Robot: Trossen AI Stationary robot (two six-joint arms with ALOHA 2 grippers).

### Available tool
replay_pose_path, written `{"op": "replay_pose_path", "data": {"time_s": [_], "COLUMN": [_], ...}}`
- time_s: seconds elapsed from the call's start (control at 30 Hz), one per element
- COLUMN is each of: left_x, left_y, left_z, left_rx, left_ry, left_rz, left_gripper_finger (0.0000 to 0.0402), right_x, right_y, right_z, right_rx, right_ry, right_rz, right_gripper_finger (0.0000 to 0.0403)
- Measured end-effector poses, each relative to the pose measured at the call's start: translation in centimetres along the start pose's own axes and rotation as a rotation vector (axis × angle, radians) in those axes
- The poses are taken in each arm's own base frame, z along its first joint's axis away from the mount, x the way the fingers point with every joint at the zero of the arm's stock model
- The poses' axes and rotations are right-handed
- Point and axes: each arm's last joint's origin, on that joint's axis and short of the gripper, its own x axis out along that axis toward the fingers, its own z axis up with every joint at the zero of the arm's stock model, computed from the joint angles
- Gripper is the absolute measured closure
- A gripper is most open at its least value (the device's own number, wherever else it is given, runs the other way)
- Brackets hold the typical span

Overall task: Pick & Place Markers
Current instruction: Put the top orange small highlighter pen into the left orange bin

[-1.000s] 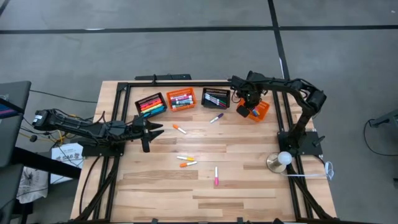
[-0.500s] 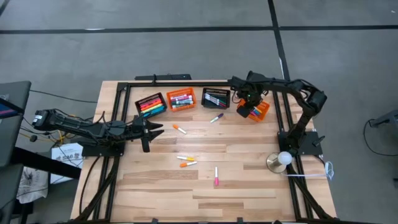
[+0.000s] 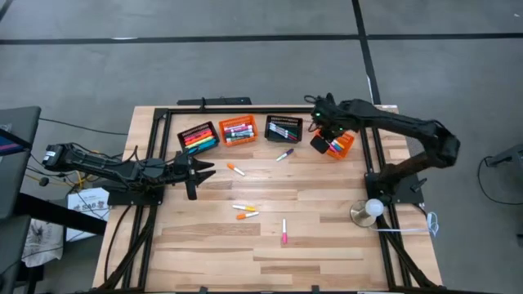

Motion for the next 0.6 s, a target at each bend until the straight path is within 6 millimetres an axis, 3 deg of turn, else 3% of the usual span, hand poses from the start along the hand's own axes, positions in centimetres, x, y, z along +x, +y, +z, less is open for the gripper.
{"op": "replay_pose_path", "data": {"time_s": [0.37,0.6], "left_x": [0.0,-0.1], "left_y": [-0.1,-0.4], "left_z": [0.4,1.7], "left_rx": [-0.016,-0.073], "left_ry": [-0.034,-0.163], "left_rz": [-0.009,-0.044], "left_gripper_finger": [0.0263,0.0263], "right_x": [-7.3,-7.7], "right_y": [0.2,1.0], "right_z": [-4.1,-8.5], "right_rx": [0.01,0.089], "right_ry": [-0.333,-0.511], "right_rz": [0.092,0.223], "right_gripper_finger": [0.0369,0.0374]}}
